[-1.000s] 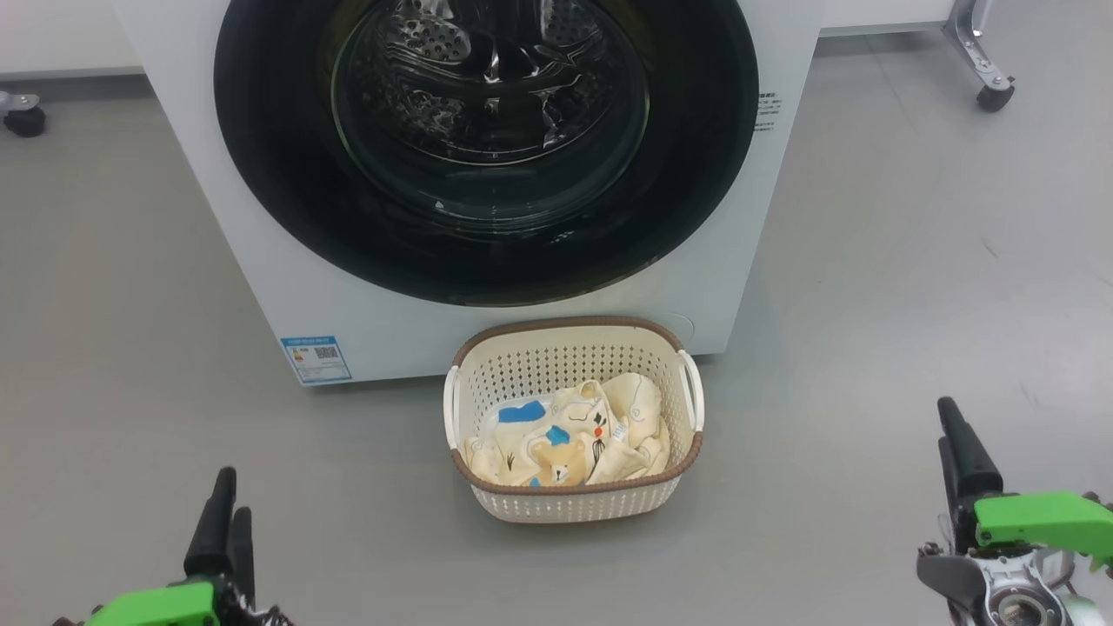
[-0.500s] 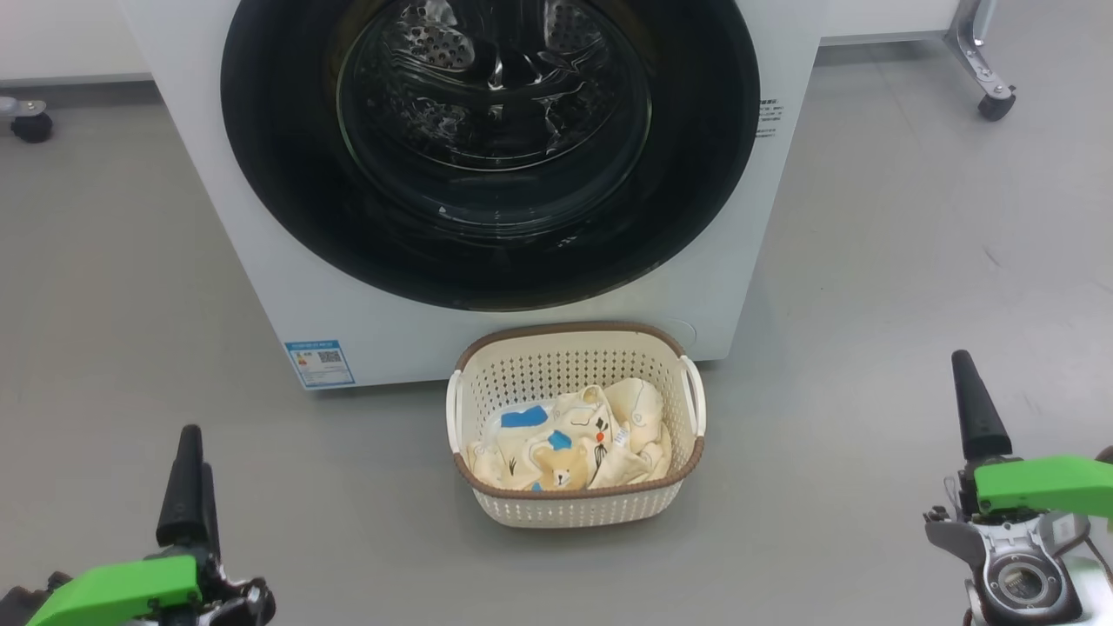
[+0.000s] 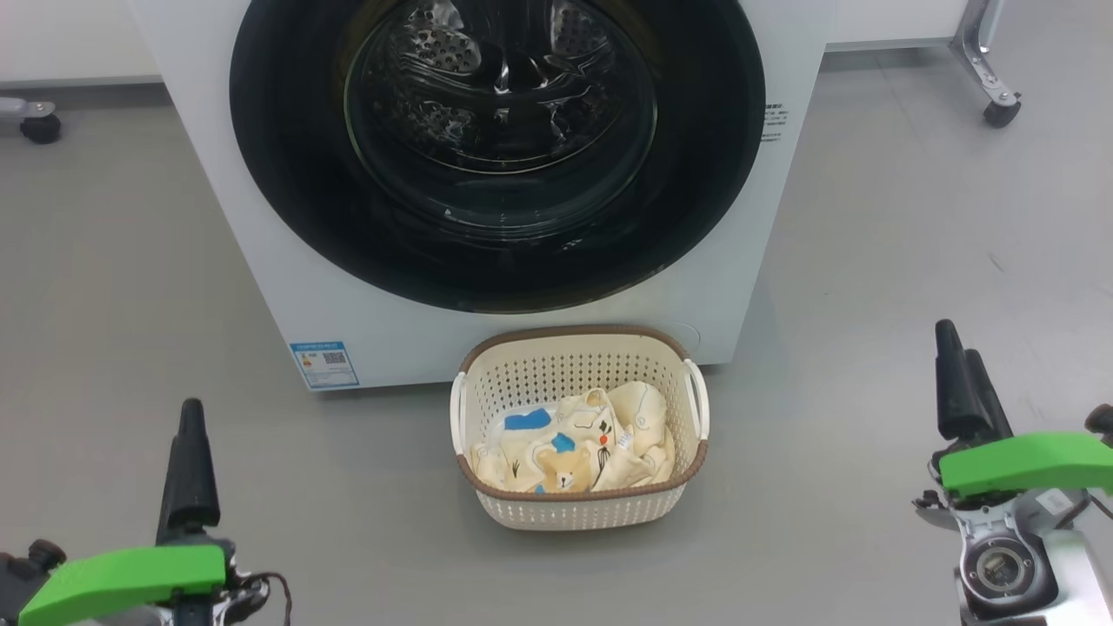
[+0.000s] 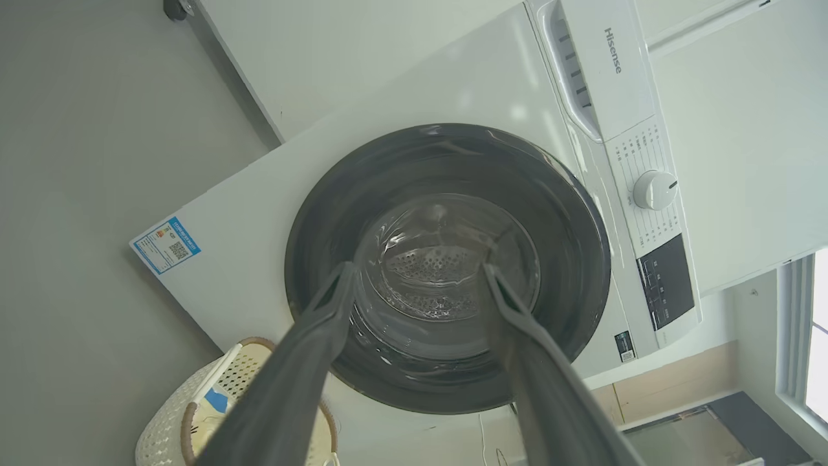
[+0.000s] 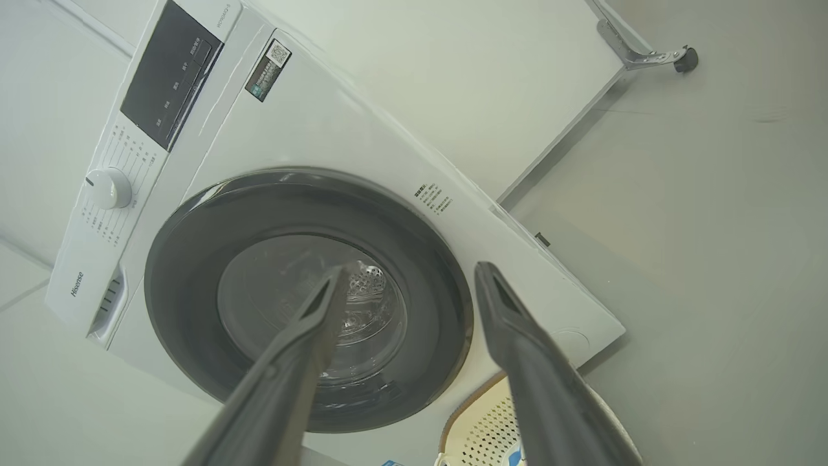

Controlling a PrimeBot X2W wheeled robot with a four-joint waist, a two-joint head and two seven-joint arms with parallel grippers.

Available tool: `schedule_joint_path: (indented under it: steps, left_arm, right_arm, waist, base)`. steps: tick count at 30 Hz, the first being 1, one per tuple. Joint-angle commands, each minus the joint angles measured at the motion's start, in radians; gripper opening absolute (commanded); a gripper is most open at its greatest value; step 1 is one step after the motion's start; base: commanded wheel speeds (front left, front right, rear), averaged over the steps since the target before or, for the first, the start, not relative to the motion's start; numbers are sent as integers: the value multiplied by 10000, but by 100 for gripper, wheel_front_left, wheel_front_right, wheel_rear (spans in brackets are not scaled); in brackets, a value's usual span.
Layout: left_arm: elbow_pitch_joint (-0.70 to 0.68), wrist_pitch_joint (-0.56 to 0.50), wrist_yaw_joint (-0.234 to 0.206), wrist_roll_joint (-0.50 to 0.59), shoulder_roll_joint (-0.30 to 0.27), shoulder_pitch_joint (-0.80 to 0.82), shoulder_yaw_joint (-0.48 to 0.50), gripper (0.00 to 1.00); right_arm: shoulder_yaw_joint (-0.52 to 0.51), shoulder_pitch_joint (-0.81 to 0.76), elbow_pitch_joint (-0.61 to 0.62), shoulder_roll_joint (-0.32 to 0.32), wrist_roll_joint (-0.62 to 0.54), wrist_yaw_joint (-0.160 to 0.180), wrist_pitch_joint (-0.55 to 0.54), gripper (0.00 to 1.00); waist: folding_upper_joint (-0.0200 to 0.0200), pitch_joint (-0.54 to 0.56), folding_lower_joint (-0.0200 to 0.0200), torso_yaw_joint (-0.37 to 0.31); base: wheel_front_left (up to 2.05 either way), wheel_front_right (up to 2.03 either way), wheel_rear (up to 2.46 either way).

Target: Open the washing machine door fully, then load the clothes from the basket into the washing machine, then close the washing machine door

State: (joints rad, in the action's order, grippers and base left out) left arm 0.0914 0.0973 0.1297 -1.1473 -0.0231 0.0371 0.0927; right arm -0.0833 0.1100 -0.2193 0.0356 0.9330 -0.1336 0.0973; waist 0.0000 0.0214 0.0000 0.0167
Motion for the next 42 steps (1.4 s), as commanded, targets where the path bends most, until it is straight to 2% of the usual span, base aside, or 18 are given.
schedule_joint_path:
  steps: [1,7,17,23,26,31,42]
  left_arm:
    - [-480,114,6,260,-185,580,226,100]
    - [-599,290,1,1913,-195,624,280,100]
    - [-920,584,-309,4733,-211,653,-103,100]
    - [-965,759,-730,6985,-221,678,-338,100]
    - [-899,847,-826,7698,-226,702,-500,100]
    - [-658,994,-833,8525,-262,674,-751,100]
    - [759,1318,-339,9317,-309,743,-1031,100]
  right_arm:
    - [164,690,428,98,-265,17,106,100]
    - [326,769,588,103,-1482,18,284,100]
    - [527,919,624,113,-3767,20,579,100]
    - [626,1017,609,118,-5043,22,755,100]
    - [680,1071,584,121,-5675,22,844,100]
    - [799,1130,438,126,-6740,23,991,100]
    - [1066,1336,-756,136,-8085,26,1316,100]
  waist:
    - [0,3,0,-1]
    - [0,20,0,-9]
    - [0,25,0,-20]
    - [0,-8,0,-1]
    - [0,-34,0,26]
    - [0,-60,0,54]
    - [0,-31,0,38]
  base:
    - [0,0,0]
    - [0,0,0]
    - [0,0,0]
    - [0,0,0]
    - [0,0,0]
    - [0,0,0]
    - [0,0,0]
